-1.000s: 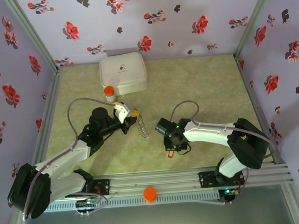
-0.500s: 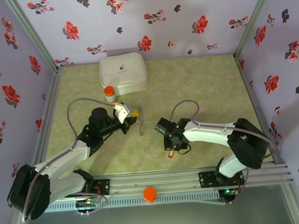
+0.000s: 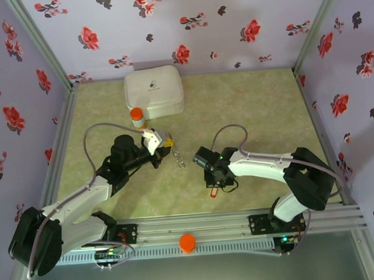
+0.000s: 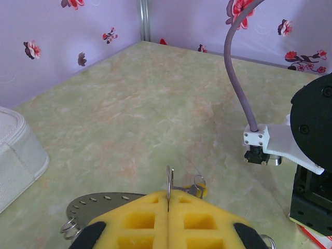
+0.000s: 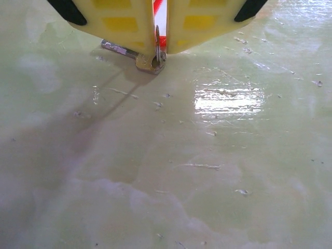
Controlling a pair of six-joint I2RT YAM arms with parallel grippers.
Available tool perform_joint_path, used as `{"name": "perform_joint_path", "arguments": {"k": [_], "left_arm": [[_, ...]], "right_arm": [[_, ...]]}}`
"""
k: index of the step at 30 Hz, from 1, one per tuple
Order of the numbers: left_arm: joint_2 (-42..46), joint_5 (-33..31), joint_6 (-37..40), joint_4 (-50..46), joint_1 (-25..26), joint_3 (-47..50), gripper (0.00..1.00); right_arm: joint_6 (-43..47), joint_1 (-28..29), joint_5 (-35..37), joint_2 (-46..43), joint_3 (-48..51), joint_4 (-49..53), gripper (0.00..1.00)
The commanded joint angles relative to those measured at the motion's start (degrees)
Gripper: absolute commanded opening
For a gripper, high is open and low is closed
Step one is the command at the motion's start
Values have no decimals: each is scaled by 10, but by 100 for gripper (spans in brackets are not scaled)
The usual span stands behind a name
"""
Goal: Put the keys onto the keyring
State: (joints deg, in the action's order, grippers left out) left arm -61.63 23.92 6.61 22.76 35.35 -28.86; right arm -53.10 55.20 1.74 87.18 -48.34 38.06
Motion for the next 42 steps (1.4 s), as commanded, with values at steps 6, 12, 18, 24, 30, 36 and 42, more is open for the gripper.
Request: {"name": "perform_joint_path", "arguments": {"k": [6, 12, 18, 24, 30, 36, 42], "left_arm": [[19, -3, 17, 4, 5, 0, 0], [19, -2, 18, 1, 6, -1, 0], [16, -2, 22, 1, 7, -1, 0], [14, -2, 22, -1, 7, -1, 0], [12, 9, 22, -11, 9, -3, 0], [-1, 64, 7, -18, 12, -14, 0], [-35, 120, -43, 31, 23, -9, 0]], "right_arm": [[6, 5, 12, 9, -11, 24, 14], [11, 6, 9, 15, -13, 25, 14], [16, 6, 14, 13, -15, 31, 4], [26, 6, 27, -10, -27, 45, 0], [138, 5, 40, -154, 2, -56, 0], [383, -60, -106, -258, -5, -121, 0], [502, -159, -269, -250, -31, -134, 0]]}}
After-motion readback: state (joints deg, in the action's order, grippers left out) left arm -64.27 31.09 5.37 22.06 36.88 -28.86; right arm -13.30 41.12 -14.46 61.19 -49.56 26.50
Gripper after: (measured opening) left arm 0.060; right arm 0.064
